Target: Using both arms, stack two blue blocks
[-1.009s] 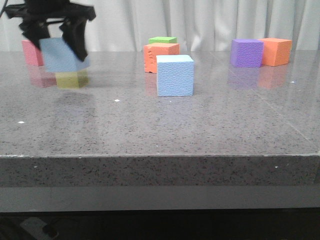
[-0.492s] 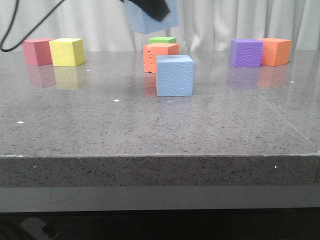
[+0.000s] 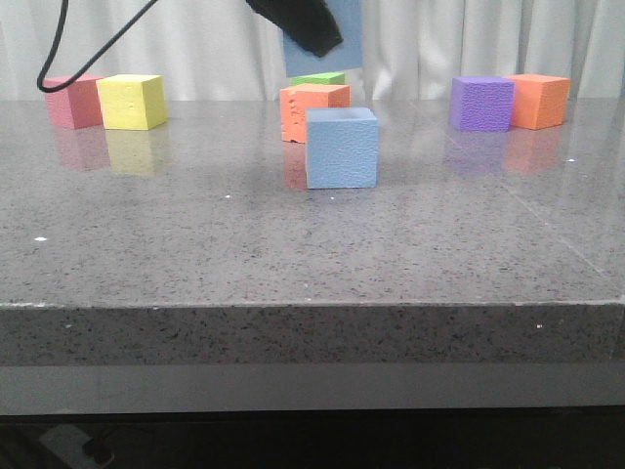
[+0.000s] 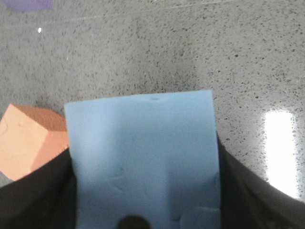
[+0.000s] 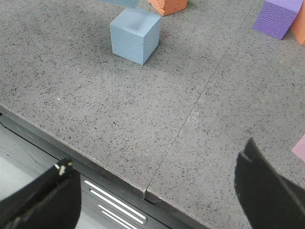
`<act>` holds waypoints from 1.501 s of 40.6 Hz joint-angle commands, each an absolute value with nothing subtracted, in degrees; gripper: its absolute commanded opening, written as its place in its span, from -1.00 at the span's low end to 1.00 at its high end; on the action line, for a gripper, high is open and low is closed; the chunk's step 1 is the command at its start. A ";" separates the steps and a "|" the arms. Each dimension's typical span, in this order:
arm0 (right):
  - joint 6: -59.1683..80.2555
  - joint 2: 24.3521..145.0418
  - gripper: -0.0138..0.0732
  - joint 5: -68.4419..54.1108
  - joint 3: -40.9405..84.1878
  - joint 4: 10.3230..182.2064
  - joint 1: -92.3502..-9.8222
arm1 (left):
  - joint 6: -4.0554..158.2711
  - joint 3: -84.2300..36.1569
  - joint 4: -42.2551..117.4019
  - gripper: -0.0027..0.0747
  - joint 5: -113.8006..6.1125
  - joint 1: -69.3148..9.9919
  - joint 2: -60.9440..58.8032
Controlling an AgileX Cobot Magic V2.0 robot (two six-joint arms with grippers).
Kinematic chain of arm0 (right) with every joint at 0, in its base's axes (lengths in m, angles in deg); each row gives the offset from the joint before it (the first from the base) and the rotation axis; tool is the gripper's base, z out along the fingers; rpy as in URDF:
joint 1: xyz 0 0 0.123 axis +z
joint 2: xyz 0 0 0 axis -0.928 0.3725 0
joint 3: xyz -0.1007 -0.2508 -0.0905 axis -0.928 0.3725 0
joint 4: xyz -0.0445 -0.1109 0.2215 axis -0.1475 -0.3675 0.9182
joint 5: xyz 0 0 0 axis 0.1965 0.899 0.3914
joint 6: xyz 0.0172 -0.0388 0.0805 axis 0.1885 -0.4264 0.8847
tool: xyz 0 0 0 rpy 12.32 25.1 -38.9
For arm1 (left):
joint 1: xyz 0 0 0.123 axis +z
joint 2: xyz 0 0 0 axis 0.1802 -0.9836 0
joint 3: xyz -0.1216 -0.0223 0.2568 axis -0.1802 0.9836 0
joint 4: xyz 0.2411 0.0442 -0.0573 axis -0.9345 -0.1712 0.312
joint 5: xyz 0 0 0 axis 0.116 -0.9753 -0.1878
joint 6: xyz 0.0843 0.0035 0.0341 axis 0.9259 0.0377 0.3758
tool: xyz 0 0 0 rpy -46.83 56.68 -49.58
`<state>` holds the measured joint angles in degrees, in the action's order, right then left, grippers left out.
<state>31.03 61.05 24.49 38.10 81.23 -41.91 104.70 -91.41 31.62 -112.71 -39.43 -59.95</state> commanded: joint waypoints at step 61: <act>30.62 61.06 0.83 20.54 36.70 81.23 -42.30 | 92.01 -91.62 37.86 0.48 -111.06 -39.71 -50.26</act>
